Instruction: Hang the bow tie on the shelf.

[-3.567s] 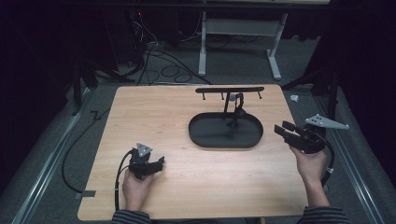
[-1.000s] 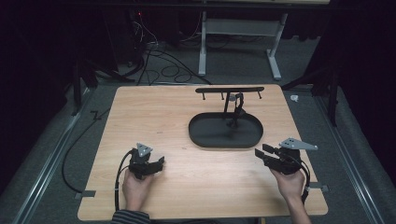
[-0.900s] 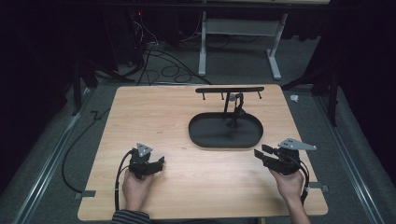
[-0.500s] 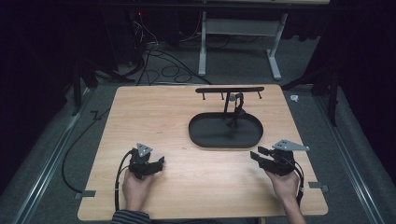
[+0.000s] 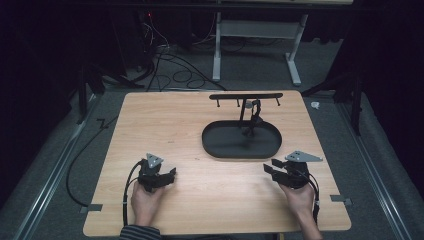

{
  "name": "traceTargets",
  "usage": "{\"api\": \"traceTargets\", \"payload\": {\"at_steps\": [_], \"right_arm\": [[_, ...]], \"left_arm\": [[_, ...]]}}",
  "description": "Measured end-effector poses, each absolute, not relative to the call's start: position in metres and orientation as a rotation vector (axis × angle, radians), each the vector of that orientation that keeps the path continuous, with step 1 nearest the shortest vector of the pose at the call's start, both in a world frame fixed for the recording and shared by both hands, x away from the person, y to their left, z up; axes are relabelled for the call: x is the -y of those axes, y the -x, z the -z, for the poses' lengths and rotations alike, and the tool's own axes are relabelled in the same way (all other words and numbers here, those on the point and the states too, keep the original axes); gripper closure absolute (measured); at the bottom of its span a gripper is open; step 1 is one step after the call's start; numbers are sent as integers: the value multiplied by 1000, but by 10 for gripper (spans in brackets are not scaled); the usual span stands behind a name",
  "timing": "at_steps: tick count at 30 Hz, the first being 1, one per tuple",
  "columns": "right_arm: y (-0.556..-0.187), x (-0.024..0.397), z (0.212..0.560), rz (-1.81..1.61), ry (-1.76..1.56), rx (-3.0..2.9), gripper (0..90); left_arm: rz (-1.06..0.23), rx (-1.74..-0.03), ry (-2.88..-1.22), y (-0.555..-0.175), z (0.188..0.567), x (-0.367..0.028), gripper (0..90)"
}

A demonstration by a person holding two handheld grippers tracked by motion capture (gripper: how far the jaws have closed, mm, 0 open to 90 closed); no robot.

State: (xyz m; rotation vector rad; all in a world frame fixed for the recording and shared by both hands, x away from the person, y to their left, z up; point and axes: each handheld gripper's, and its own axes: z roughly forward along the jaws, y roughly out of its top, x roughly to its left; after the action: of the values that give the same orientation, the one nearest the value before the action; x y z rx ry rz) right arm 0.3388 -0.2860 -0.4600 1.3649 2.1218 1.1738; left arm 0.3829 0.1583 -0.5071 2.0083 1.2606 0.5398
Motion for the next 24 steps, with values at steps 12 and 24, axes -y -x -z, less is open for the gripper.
{"api": "traceTargets", "payload": {"at_steps": [12,24], "right_arm": [[-347,273,474,-1153,-1382,-2151,573],[-350,268,487,-1119,-1379,-2176,572]], "left_arm": [[-540,-1261,-2008,-383,507,-158,281],[-540,-1261,-2008,-383,507,-158,281]]}}
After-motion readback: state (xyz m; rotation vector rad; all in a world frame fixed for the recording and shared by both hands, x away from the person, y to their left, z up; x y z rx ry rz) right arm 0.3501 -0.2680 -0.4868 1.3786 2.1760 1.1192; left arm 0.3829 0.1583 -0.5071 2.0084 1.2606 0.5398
